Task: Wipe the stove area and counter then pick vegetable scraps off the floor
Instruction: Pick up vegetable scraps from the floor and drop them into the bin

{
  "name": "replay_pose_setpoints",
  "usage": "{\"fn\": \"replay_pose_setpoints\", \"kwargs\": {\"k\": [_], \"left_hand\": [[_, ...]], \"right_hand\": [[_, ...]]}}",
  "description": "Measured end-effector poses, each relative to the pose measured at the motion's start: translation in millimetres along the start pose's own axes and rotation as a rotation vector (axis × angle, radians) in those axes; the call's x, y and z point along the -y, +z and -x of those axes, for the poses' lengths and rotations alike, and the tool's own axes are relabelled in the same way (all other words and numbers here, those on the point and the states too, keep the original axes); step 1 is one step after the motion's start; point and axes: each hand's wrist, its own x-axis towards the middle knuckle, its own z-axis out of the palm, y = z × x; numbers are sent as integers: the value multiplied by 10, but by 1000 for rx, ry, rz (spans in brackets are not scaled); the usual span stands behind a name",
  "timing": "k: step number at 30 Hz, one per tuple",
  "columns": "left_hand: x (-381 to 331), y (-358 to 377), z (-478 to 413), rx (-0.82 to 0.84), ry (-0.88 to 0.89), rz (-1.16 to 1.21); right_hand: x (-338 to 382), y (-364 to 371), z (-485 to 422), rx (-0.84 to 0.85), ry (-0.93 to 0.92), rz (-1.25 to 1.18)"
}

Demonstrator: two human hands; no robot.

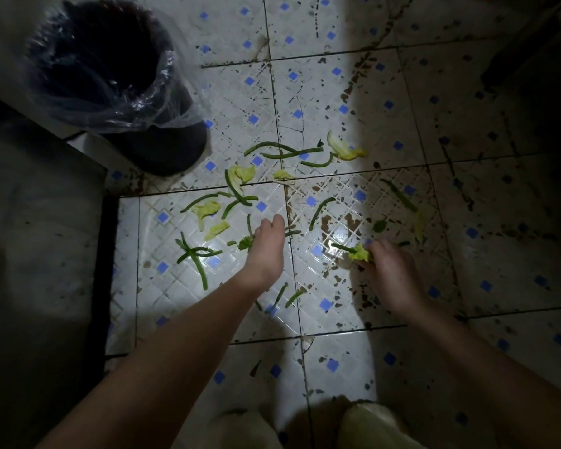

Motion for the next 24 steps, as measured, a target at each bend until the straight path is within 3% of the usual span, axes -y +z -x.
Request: {"fn": "replay_pose_setpoints", "kwargs": {"k": [14,24], "left_hand": [[74,-426,163,52,259,-333],[362,-880,312,-48,170,-316]], "right_hand": [[193,-36,-83,-3,-6,-72],[616,-275,-312,-15,-156,-133]]}}
